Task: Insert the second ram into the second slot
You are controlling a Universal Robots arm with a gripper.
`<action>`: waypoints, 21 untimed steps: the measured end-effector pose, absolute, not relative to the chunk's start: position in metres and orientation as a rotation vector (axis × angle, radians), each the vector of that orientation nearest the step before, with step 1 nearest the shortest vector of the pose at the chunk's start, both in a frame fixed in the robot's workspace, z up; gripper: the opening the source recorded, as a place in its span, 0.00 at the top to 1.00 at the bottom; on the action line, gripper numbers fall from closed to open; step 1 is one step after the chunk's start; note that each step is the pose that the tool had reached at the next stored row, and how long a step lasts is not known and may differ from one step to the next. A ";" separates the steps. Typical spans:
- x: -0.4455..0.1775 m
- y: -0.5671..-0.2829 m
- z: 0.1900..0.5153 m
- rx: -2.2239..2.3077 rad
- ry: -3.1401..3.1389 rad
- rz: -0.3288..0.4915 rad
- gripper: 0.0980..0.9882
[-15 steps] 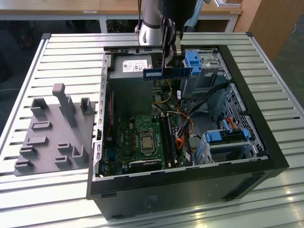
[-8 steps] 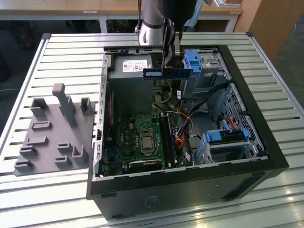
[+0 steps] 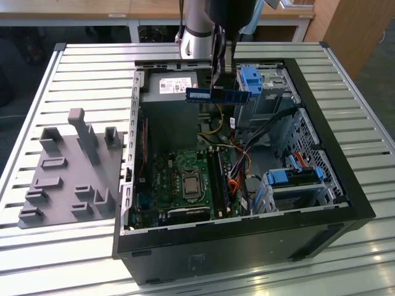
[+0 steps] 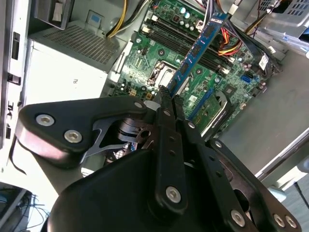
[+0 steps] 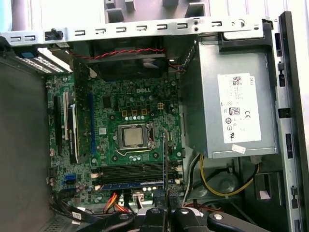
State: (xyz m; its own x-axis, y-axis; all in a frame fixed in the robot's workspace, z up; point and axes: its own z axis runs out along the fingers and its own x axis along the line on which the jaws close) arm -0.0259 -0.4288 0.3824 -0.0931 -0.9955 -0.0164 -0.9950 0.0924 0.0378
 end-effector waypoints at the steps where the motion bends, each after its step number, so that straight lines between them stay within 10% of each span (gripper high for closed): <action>1: -0.026 -0.429 0.382 2.102 -2.317 -0.061 0.96; 21: -0.026 -0.429 0.382 2.011 -2.398 -0.062 0.96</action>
